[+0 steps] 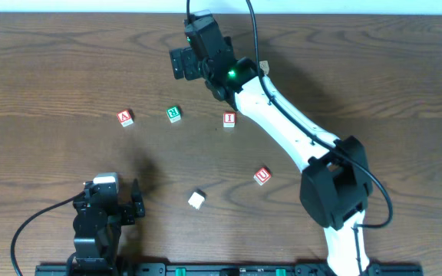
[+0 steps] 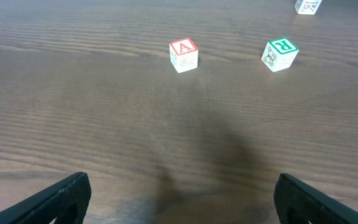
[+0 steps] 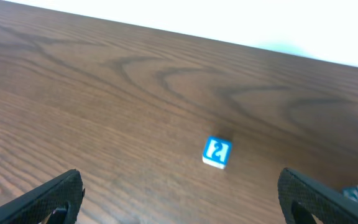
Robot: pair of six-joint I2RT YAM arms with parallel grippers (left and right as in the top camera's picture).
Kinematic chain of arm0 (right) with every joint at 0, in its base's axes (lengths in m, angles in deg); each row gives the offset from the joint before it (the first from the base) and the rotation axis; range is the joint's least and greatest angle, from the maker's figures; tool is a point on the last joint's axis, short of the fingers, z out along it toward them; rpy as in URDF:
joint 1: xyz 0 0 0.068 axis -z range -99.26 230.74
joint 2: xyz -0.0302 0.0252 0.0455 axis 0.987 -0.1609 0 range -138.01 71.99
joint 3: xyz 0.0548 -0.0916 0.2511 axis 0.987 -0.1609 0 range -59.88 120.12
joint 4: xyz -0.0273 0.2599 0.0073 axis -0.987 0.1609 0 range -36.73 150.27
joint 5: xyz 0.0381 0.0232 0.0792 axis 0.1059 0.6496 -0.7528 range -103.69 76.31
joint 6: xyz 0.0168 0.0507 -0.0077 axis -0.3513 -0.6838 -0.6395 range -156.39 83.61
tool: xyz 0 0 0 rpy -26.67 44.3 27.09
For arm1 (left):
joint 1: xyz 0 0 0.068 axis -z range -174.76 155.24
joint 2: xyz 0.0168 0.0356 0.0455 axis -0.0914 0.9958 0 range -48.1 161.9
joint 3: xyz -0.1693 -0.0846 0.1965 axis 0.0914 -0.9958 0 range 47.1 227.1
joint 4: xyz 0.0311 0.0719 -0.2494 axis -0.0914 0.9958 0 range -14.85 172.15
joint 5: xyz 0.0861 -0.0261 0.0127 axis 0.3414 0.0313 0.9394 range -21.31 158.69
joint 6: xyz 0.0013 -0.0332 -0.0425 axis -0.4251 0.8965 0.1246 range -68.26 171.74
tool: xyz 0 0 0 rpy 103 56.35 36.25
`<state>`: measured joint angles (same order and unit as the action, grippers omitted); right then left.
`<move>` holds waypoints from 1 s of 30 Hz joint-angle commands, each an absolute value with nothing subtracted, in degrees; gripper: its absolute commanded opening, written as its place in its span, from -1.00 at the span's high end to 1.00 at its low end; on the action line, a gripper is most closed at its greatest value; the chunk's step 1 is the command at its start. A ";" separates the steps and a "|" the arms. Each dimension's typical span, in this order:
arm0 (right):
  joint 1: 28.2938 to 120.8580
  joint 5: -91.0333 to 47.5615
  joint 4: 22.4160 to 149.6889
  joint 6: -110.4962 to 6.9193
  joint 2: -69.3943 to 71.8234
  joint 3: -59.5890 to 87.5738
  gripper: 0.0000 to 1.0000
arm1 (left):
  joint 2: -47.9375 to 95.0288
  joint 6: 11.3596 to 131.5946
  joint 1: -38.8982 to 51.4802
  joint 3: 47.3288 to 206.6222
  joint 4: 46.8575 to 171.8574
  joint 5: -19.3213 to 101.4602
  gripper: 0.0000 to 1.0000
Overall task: Spell out Ai2
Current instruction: 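Move the right gripper to the blue 2 block and grasp it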
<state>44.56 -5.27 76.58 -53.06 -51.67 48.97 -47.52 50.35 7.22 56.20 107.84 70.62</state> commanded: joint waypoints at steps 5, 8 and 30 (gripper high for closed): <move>47.94 -7.93 81.95 -51.53 -63.69 59.01 -0.99 | -47.89 50.00 7.02 55.63 107.75 71.45 -0.91; 48.49 -7.93 84.53 -51.53 -67.95 64.58 -0.98 | -47.89 50.00 7.02 55.63 107.75 71.45 -0.91; 48.60 -8.15 84.16 -56.14 -75.69 66.88 -0.82 | -47.89 50.00 7.02 55.63 107.73 71.45 -0.91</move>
